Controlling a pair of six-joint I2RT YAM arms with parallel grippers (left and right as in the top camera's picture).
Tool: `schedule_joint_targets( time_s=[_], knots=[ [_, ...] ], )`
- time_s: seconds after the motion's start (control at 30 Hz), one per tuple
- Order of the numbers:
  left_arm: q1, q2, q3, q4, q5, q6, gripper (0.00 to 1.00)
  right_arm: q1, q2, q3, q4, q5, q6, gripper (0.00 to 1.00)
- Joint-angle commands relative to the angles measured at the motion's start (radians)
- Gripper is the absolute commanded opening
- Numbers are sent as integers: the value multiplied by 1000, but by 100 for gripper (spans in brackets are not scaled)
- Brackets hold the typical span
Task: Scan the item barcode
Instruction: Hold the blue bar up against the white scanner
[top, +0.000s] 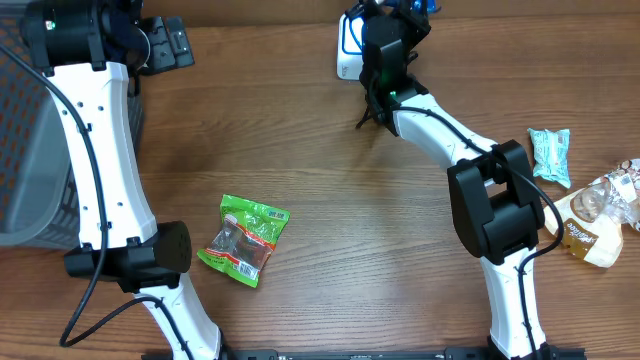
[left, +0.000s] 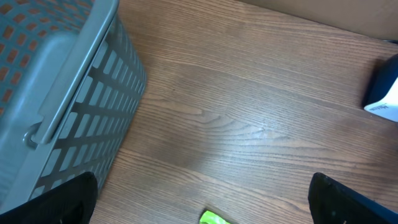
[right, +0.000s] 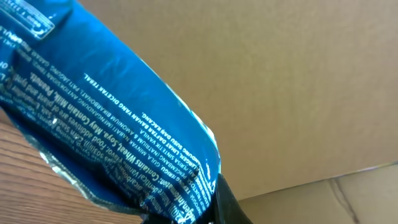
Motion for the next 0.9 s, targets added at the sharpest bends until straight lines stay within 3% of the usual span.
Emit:
schedule_joint_targets(
  time_s=[0.0,0.13,0.33,0.87],
  knots=[
    [-7,-24,10,1,-2,13,100,1,-7,15,-18,-34,147,4],
    [-7,-24,10,1,-2,13,100,1,-7,15,-109,-73,351,4],
    [-7,-24,10,1,-2,13,100,1,-5,15,-137,-175,501,4],
    [-7,-24,10,1,-3,13,100,-34,93,15,-57,-204,533,4]
  ],
)
